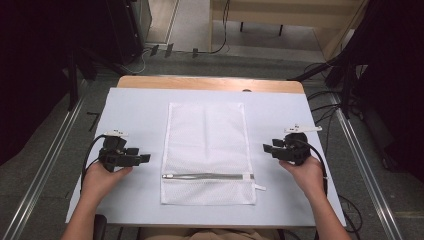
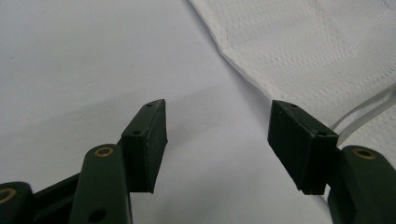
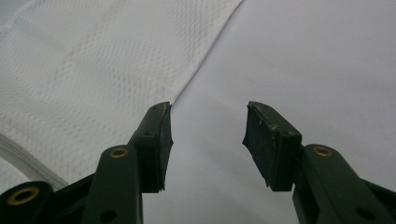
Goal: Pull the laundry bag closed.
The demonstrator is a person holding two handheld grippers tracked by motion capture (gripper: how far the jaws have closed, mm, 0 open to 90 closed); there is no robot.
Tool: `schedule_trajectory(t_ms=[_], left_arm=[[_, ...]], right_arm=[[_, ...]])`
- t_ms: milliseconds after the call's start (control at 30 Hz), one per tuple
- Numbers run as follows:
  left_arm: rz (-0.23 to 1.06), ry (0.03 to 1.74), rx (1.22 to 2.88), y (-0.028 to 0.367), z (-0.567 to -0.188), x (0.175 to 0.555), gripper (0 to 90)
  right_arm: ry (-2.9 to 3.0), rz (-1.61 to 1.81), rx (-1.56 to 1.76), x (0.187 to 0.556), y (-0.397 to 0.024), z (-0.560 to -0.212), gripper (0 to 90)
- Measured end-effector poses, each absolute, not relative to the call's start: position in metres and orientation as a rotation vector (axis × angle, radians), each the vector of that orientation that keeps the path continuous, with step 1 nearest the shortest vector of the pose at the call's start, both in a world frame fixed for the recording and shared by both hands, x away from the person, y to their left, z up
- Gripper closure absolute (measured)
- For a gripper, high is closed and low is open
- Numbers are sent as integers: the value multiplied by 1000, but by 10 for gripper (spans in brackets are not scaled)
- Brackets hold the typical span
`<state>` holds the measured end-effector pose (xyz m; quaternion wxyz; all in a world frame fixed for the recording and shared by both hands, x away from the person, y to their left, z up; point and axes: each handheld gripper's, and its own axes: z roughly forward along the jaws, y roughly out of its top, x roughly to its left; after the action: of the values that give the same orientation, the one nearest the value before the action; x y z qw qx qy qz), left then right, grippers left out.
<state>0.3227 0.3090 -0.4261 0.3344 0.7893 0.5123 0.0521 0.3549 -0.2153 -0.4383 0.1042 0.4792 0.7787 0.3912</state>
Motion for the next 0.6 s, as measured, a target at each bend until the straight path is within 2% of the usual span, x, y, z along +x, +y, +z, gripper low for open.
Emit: schedule_trajectory(t_ms=[600], left_arm=[[121,1332,2071,305,-425,324,399]], right_arm=[[2322,1122,1356,350,-210,-438,511]])
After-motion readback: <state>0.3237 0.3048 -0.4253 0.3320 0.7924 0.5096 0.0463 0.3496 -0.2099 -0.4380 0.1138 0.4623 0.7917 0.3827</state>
